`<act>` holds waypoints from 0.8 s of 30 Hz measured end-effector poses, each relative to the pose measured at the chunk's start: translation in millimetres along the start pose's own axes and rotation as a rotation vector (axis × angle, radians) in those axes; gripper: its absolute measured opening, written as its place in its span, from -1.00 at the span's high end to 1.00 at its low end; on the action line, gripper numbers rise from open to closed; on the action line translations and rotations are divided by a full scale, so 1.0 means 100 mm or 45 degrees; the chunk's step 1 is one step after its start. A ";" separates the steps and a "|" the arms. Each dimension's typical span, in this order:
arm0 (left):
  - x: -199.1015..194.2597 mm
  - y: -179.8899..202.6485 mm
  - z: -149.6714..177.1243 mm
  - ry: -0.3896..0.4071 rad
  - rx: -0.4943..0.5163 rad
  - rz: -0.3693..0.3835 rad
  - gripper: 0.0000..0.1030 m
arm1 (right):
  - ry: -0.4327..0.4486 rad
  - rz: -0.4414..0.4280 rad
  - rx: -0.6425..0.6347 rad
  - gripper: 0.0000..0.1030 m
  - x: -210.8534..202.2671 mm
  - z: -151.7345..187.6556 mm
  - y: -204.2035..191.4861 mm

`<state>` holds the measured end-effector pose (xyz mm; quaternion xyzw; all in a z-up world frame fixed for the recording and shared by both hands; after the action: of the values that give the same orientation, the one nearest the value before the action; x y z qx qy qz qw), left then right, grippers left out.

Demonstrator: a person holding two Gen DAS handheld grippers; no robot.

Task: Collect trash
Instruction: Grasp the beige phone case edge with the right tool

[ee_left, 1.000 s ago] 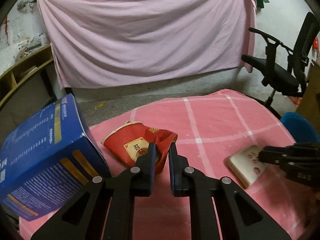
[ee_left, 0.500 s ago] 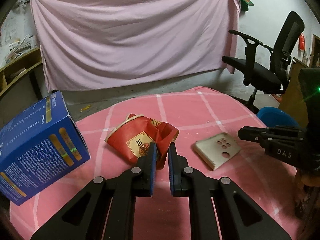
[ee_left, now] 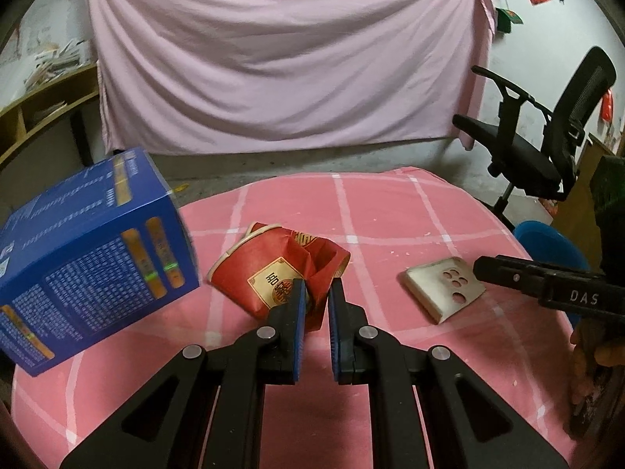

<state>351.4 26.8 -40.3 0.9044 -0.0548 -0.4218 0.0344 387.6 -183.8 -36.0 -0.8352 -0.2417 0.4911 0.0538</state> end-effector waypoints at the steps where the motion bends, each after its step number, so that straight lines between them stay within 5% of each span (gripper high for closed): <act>1: -0.02 -0.04 0.01 0.000 -0.011 0.001 0.83 | -0.001 -0.020 0.012 -0.07 0.01 -0.01 -0.01; 5: -0.07 -0.14 0.04 -0.003 -0.049 0.049 0.83 | -0.021 -0.041 0.011 -0.48 0.05 -0.03 -0.09; 24: -0.16 -0.31 0.04 -0.035 -0.078 0.141 0.84 | -0.111 0.040 -0.205 -0.79 0.20 0.06 -0.37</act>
<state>340.4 59.2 -33.7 0.8926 -0.0921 -0.4331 0.0847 377.1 -142.6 -43.1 -0.8184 -0.2693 0.5066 -0.0319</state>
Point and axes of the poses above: each gripper's, at about its wrist camera, not at the fingertips, and x roughly the way its jaws point, y to its right, z to its underside, the point moved 2 cm from there along x, roughly the way its jaws point, and after that the axes turned 7 degrees about -y, right-handed, at the moved point
